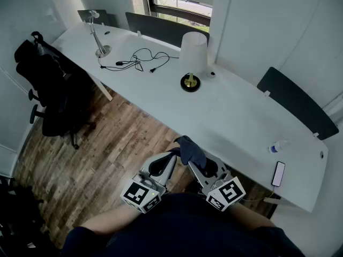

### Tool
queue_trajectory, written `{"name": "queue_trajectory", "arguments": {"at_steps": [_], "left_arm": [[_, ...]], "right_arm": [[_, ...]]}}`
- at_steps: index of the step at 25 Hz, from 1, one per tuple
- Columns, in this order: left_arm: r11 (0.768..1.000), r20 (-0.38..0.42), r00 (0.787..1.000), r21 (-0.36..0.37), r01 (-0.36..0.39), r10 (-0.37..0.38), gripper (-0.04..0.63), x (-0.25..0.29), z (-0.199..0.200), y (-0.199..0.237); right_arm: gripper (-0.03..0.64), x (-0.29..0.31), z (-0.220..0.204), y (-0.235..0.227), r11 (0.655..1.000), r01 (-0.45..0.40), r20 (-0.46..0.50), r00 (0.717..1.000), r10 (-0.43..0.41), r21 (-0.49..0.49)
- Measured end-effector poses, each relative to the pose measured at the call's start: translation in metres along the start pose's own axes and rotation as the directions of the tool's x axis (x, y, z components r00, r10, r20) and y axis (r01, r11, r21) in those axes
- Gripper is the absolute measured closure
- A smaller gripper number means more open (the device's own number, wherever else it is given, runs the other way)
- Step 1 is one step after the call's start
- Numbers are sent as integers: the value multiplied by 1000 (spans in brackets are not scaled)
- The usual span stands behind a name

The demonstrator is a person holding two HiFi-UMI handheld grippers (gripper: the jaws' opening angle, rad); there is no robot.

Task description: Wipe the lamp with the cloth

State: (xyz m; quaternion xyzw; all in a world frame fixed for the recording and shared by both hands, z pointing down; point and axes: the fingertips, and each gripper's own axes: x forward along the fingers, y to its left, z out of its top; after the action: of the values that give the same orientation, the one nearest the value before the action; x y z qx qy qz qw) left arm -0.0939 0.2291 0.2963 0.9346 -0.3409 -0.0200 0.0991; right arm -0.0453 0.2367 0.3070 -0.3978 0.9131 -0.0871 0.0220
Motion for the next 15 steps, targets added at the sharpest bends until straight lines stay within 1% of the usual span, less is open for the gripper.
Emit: {"name": "queue_trajectory", "arguments": {"at_steps": [6, 11, 15], "left_arm": [[1000, -5, 1000, -8, -24, 24, 597, 26, -3, 12], [999, -16, 999, -21, -46, 45, 597, 55, -4, 25], [997, -22, 997, -30, -70, 69, 597, 79, -5, 39]], "right_arm": [[520, 11, -2, -23, 1000, -31, -7, 999, 31, -1], [520, 23, -1, -52, 999, -47, -22, 999, 47, 5], [518, 33, 1, -77, 998, -54, -23, 998, 54, 27]]}}
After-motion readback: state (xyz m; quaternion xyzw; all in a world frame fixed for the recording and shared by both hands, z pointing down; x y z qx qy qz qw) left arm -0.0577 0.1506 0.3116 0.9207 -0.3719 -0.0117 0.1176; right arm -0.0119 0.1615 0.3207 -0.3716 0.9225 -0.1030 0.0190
